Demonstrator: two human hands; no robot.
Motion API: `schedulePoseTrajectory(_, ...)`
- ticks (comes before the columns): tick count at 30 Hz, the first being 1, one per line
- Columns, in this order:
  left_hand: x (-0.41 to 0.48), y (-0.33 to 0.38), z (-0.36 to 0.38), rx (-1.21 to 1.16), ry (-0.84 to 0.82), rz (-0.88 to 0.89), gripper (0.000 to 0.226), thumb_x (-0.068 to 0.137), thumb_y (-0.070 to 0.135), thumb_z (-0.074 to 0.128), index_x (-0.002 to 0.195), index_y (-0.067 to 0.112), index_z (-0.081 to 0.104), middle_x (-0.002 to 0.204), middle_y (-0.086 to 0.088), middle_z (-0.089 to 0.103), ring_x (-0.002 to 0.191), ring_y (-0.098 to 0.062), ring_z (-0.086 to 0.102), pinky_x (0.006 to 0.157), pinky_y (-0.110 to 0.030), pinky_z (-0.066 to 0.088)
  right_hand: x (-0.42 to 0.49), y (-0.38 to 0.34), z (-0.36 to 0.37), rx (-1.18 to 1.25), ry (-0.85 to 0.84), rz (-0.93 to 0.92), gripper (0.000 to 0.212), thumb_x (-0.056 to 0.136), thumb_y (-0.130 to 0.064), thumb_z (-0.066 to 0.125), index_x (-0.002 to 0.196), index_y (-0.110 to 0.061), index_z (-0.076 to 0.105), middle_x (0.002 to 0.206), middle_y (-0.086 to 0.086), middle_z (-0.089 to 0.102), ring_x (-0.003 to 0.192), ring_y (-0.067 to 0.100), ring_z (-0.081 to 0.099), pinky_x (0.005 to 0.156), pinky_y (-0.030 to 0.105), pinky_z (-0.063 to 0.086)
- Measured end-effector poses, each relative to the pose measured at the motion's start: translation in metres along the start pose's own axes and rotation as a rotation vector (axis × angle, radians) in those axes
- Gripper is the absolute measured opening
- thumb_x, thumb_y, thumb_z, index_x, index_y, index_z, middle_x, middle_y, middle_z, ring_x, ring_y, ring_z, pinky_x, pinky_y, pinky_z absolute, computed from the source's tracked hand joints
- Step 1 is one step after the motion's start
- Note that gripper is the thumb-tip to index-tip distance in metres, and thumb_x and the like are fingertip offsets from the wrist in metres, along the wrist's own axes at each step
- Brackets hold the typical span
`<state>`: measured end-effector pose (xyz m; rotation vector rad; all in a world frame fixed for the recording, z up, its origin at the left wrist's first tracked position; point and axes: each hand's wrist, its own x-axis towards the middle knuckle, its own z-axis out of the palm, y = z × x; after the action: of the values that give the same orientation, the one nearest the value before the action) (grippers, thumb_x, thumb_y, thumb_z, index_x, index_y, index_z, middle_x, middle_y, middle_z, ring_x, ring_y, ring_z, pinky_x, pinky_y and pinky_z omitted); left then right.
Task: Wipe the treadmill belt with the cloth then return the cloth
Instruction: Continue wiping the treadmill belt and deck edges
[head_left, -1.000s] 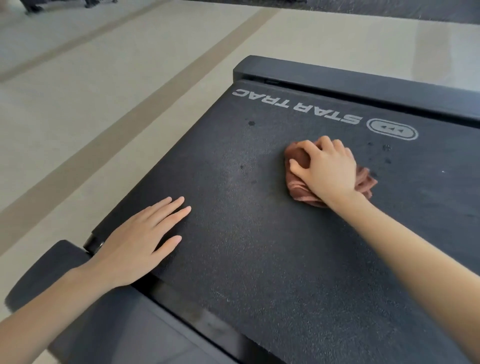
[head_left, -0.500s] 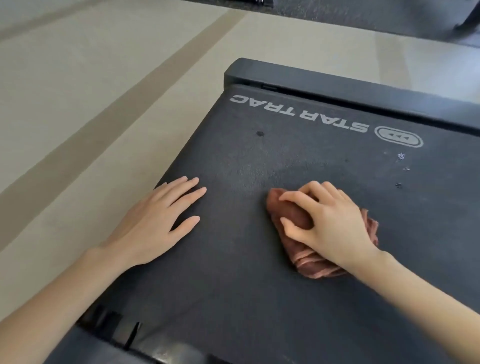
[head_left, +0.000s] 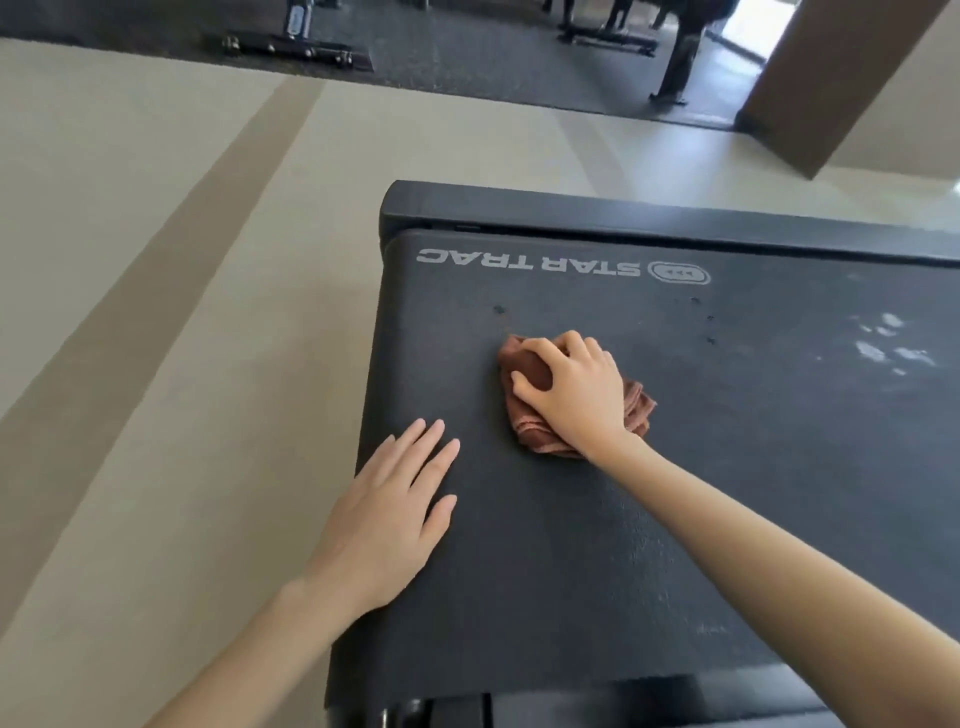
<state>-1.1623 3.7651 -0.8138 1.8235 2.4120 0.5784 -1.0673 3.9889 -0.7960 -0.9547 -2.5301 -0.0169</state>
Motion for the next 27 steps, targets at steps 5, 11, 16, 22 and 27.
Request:
schedulePoseTrajectory(5, -0.002, -0.004, 0.003, -0.057, 0.014, 0.037, 0.050, 0.098, 0.032, 0.033, 0.146, 0.020, 0.025, 0.155, 0.004, 0.016, 0.144, -0.011, 0.005, 0.115, -0.024, -0.004, -0.064, 0.001, -0.025, -0.021, 0.016, 0.053, 0.034, 0.081, -0.046, 0.060, 0.109, -0.027, 0.064, 0.093, 0.002, 0.058, 0.085, 0.026, 0.054, 0.076, 0.037, 0.044)
schedulePoseTrajectory(11, -0.018, -0.010, 0.000, -0.064, -0.014, 0.092, 0.059, 0.093, 0.040, 0.015, 0.144, 0.016, 0.032, 0.153, 0.000, 0.023, 0.144, -0.016, 0.012, 0.117, -0.031, 0.005, -0.115, -0.005, -0.050, -0.064, -0.014, 0.107, 0.033, 0.081, -0.043, 0.063, 0.109, -0.025, 0.064, 0.095, 0.001, 0.057, 0.088, 0.025, 0.053, 0.077, 0.038, 0.044)
schedulePoseTrajectory(16, -0.019, -0.010, -0.008, -0.058, -0.023, 0.111, 0.059, 0.090, 0.037, 0.020, 0.138, 0.011, 0.043, 0.148, -0.006, 0.035, 0.140, -0.023, 0.024, 0.115, -0.038, 0.016, -0.090, -0.007, -0.042, -0.060, -0.036, 0.102, 0.033, 0.080, -0.049, 0.057, 0.102, -0.026, 0.065, 0.092, 0.001, 0.056, 0.089, 0.026, 0.052, 0.076, 0.039, 0.044)
schedulePoseTrajectory(22, -0.022, -0.011, -0.012, 0.050, -0.064, 0.097, 0.054, 0.093, 0.035, 0.025, 0.138, 0.013, 0.044, 0.147, -0.005, 0.037, 0.138, -0.022, 0.029, 0.112, -0.041, 0.023, 0.002, -0.005, 0.004, -0.047, -0.030, 0.121, 0.037, 0.083, -0.050, 0.053, 0.109, -0.025, 0.062, 0.101, 0.007, 0.057, 0.096, 0.031, 0.051, 0.079, 0.040, 0.040)
schedulePoseTrajectory(27, -0.025, -0.016, -0.012, 0.094, -0.095, 0.104, 0.052, 0.094, 0.039, 0.028, 0.141, 0.020, 0.039, 0.150, 0.002, 0.031, 0.140, -0.016, 0.026, 0.109, -0.041, 0.030, 0.076, 0.006, 0.037, -0.028, -0.026, 0.145, 0.041, 0.084, -0.052, 0.048, 0.112, -0.024, 0.060, 0.110, 0.010, 0.057, 0.105, 0.033, 0.048, 0.085, 0.041, 0.037)
